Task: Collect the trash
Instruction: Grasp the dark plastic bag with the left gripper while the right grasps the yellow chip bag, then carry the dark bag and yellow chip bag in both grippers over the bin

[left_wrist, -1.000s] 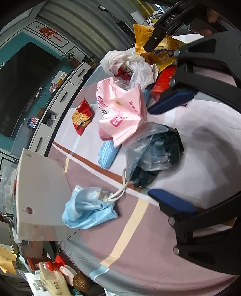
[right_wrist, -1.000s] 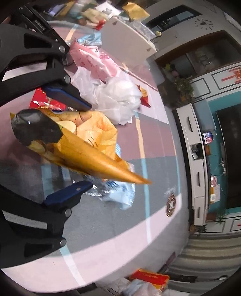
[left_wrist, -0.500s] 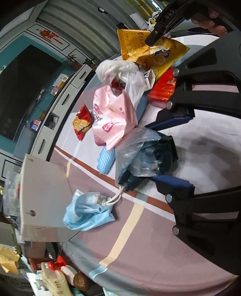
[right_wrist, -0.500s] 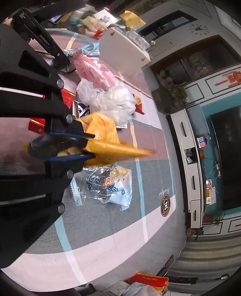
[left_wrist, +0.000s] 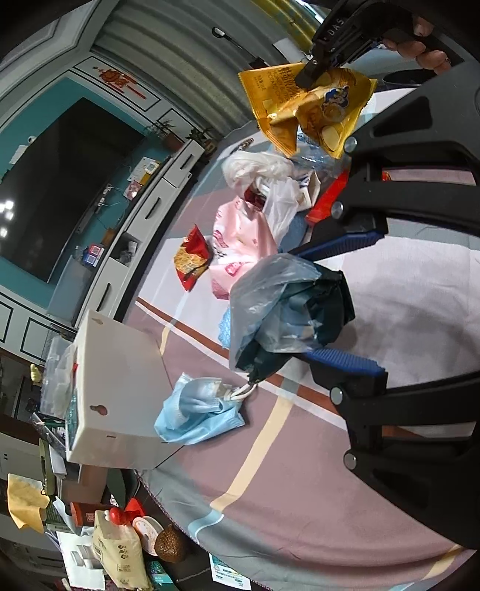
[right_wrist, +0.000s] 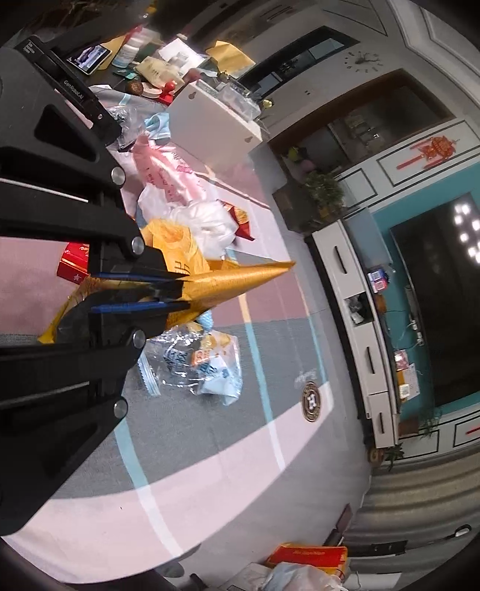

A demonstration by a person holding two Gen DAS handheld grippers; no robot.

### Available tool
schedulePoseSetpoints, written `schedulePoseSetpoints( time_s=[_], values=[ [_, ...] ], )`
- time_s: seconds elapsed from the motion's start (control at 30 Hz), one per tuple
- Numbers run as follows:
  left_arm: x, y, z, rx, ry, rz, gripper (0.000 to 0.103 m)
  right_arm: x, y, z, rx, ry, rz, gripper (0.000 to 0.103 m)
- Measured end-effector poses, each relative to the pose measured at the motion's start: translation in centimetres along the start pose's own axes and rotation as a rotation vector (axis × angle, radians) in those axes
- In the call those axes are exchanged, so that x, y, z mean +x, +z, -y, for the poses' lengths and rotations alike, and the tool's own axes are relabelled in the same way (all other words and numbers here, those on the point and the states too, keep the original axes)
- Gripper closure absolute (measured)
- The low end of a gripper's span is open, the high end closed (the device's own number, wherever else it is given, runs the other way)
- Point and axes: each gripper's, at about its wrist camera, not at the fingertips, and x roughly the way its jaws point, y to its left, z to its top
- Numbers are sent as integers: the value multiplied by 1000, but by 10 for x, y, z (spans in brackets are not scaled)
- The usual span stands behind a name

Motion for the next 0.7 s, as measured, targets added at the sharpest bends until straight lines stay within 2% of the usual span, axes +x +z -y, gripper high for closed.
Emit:
schedulePoseSetpoints(
  time_s=[0.1,0.33,0.7],
  values=[
    [-6,3,1,4,-3,18,56,-9,3,-2,-11,-10,6,92],
    [-13,6,3,3,-31,39,56,-44,0,-3,4,29,48,92],
    [-15,2,14,24,-63,31,56,-82,-11,12,24,-23,99,92]
  ],
)
